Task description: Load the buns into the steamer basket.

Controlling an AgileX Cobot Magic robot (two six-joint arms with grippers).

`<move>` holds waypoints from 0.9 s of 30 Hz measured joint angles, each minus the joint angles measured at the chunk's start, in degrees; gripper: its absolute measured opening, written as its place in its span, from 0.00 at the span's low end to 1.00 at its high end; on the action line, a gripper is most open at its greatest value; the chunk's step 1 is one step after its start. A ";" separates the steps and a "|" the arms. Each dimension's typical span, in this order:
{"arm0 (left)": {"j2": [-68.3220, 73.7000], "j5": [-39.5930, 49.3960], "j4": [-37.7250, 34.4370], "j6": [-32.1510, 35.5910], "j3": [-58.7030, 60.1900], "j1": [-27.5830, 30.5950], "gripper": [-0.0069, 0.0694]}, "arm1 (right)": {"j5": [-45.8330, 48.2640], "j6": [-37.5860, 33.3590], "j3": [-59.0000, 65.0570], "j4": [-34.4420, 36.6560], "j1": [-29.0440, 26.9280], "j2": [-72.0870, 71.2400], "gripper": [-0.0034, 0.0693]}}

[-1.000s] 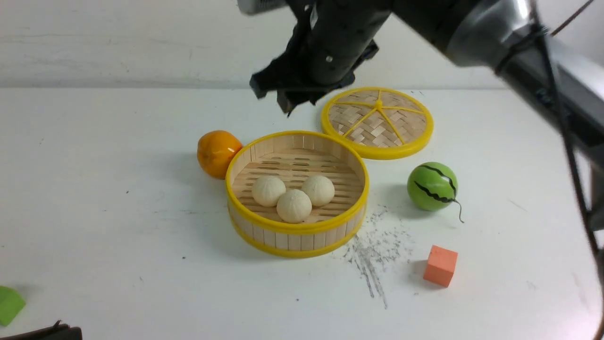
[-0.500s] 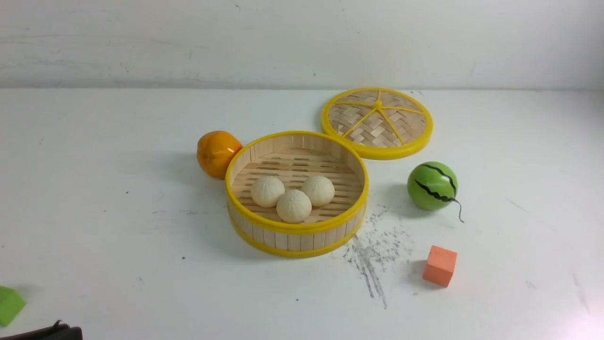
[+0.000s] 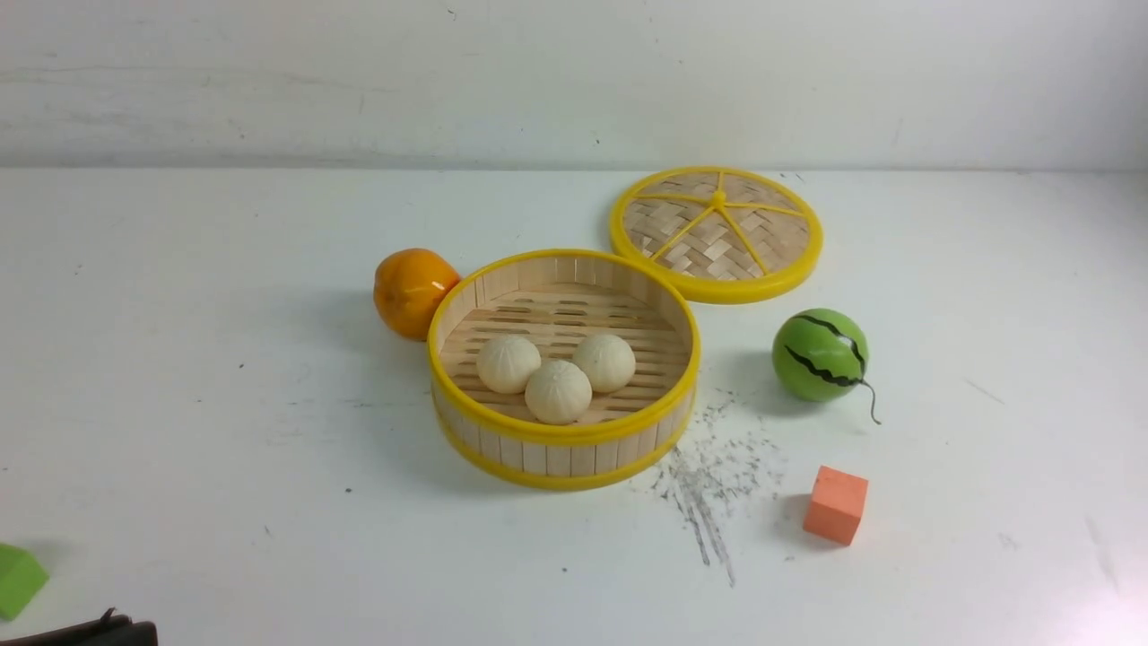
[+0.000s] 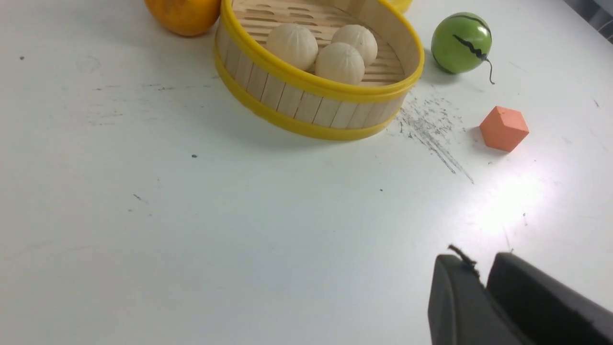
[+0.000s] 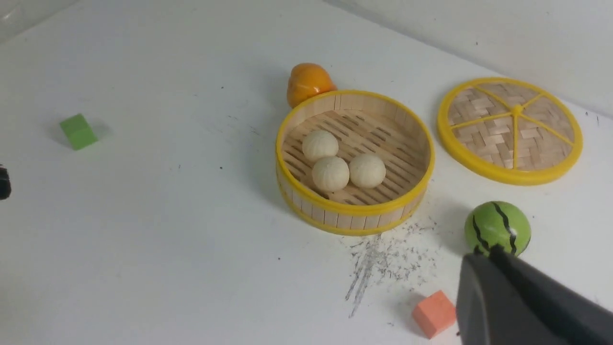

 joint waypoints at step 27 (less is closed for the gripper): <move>0.00 0.00 0.00 0.00 0.00 0.00 0.23 | -18.98 8.32 34.22 -5.59 -1.66 -23.54 0.04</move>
